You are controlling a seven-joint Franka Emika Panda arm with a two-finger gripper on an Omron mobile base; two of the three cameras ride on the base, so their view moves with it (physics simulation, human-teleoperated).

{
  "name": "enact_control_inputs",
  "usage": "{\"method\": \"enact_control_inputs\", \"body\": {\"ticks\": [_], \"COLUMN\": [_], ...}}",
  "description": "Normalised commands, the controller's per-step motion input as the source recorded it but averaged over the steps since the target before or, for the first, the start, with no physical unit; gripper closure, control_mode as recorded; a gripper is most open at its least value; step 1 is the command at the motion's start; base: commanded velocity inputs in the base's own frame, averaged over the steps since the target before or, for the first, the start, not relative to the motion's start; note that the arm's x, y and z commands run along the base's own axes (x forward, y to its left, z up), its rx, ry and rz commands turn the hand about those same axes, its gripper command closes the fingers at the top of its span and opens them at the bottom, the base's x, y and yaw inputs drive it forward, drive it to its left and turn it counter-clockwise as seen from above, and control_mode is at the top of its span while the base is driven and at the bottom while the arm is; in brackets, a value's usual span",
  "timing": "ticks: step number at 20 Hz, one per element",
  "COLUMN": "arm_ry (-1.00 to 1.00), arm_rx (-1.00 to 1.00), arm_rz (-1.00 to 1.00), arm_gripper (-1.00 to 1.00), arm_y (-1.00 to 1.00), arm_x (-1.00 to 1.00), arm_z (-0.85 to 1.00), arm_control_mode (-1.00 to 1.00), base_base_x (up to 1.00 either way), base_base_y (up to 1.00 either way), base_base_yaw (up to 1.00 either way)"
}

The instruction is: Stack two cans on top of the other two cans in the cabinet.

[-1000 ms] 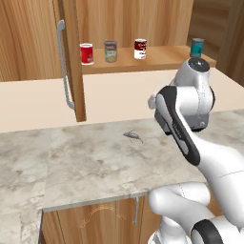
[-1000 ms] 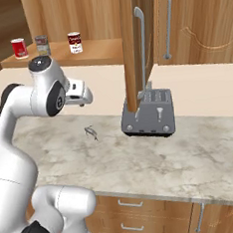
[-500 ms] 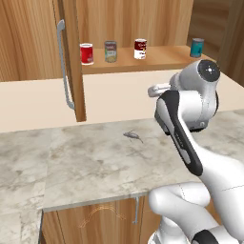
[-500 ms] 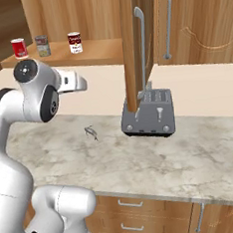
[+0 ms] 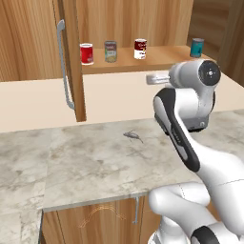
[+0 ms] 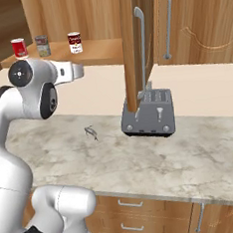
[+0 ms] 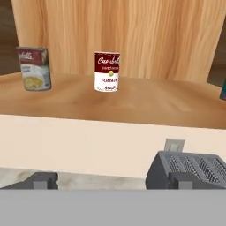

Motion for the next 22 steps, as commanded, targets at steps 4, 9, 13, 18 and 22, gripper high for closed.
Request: {"method": "enact_control_inputs", "body": {"ticks": [4, 9, 13, 18, 22], "arm_ry": [-0.01, 0.00, 0.00, 0.00, 0.00], "arm_rx": [0.08, 0.05, 0.00, 0.00, 0.00], "arm_rz": [0.00, 0.00, 0.00, 0.03, 0.07], "arm_gripper": [-1.00, -1.00, -1.00, -1.00, -1.00], "arm_y": [0.01, 0.07, 0.07, 0.02, 0.02], "arm_x": [0.22, 0.27, 0.32, 0.38, 0.33], "arm_z": [0.46, 0.41, 0.33, 0.10, 0.00], "arm_control_mode": [-1.00, -1.00, -1.00, -1.00, -1.00], "base_base_x": [0.00, 0.00, 0.00, 0.00, 0.00], "base_base_y": [0.00, 0.00, 0.00, 0.00, 0.00], "base_base_yaw": [0.00, 0.00, 0.00, 0.00, 0.00]}}
